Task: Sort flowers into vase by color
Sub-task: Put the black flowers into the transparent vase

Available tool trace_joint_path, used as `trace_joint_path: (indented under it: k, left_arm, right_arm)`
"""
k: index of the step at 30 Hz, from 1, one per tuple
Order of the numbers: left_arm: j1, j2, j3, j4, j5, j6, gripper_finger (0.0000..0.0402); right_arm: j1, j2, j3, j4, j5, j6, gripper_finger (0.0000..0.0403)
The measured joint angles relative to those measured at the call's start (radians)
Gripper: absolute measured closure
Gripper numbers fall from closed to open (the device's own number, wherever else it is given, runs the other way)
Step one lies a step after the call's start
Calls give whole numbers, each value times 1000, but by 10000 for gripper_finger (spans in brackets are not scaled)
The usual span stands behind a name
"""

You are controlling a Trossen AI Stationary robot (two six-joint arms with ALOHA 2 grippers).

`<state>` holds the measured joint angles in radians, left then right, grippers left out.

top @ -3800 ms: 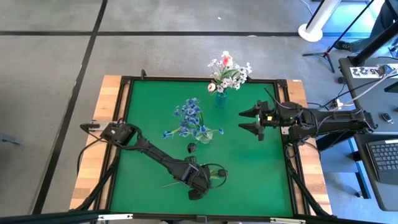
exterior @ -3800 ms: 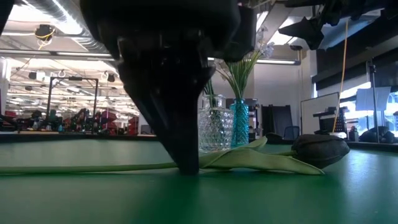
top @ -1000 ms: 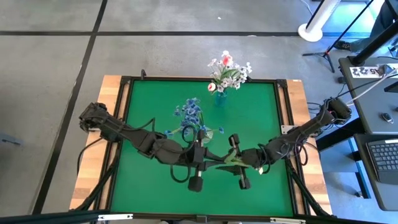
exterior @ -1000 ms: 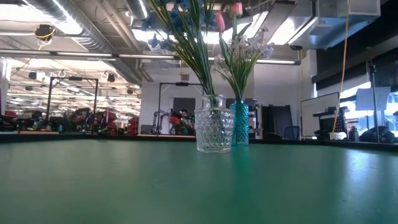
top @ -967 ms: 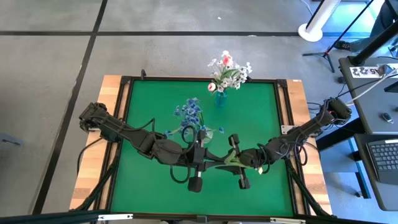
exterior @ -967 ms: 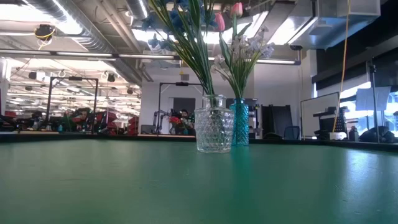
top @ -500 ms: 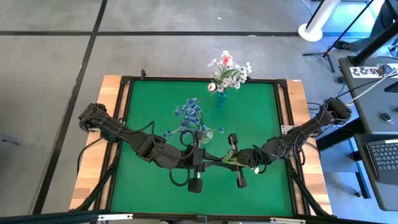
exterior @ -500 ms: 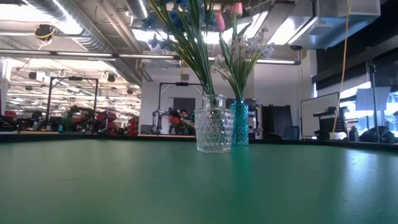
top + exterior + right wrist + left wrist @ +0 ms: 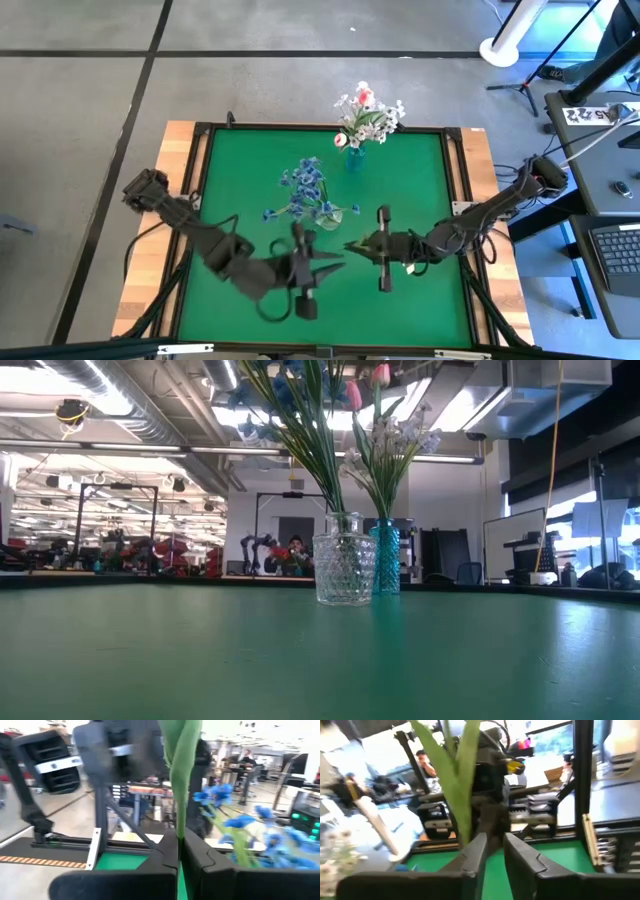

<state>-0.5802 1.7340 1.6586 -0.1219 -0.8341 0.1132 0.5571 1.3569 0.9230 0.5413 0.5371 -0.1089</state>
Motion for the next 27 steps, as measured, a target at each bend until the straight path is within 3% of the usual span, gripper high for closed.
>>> trace_joint_path:
  k: [6, 10, 12, 16, 19, 24, 27]
  left_arm:
    - [-130, -3, 18, -5, -335, 81, 296]
    - [-221, -31, 22, -109, -498, -5, 280]
    - [-255, -57, 22, -262, -480, -170, 280]
    - [-278, -88, 19, -670, -301, -642, 296]
    - [-289, -89, -22, -853, -292, -889, 315]
    - [-318, -89, -149, -916, -316, -1107, 348]
    - [-334, -94, -227, -853, -330, -1182, 365]
  right_arm:
    - [18, -60, 0, -91, 92, -7, 402]
    - [48, -81, 0, -177, 246, -31, 402]
    - [48, -81, 0, -217, 321, -38, 402]
    - [43, -81, -1, -324, 352, 3, 402]
    - [30, -81, -2, -376, 351, 32, 402]
    - [-16, -96, -87, -351, 399, 87, 402]
    - [-77, -127, -181, -301, 337, 151, 402]
